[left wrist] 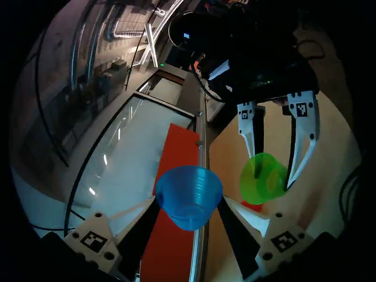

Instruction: Pour water

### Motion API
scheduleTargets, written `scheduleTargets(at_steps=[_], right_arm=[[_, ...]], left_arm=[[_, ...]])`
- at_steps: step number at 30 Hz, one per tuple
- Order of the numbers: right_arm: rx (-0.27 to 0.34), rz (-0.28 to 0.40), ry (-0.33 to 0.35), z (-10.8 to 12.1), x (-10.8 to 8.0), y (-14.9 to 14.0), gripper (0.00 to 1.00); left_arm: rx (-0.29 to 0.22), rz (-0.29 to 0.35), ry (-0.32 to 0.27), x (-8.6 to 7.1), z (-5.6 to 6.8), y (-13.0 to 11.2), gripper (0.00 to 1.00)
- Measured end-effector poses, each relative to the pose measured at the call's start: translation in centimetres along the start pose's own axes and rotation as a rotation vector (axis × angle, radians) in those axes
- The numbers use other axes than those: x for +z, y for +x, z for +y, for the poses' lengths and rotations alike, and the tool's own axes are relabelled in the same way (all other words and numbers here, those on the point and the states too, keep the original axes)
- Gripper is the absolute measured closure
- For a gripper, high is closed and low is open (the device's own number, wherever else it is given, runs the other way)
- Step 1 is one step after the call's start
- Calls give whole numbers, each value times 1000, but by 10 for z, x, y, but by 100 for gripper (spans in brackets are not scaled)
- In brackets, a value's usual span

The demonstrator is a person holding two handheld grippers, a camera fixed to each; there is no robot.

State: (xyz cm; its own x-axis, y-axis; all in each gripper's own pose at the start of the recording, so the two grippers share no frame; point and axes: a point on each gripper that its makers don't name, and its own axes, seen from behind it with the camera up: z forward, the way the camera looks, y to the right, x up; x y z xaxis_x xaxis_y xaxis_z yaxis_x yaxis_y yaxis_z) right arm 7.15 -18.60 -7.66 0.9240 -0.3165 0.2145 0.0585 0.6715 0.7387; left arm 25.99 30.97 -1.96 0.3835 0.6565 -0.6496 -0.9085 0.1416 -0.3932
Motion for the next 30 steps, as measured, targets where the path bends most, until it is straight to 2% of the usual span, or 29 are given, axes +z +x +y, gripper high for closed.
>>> scheduleTargets(at_steps=[9, 17, 30], right_arm=[[2, 7, -5, 2, -1, 0, 17], [2, 11, -7, 2, 0, 1, 16], [-2, 15, -11, 5, 1, 2, 17]], left_arm=[[-167, -31, -19, 1, 6, -10, 16], [-351, -73, -22, -3, 7, -20, 16], [-613, -133, -61, -6, 13, -37, 16]])
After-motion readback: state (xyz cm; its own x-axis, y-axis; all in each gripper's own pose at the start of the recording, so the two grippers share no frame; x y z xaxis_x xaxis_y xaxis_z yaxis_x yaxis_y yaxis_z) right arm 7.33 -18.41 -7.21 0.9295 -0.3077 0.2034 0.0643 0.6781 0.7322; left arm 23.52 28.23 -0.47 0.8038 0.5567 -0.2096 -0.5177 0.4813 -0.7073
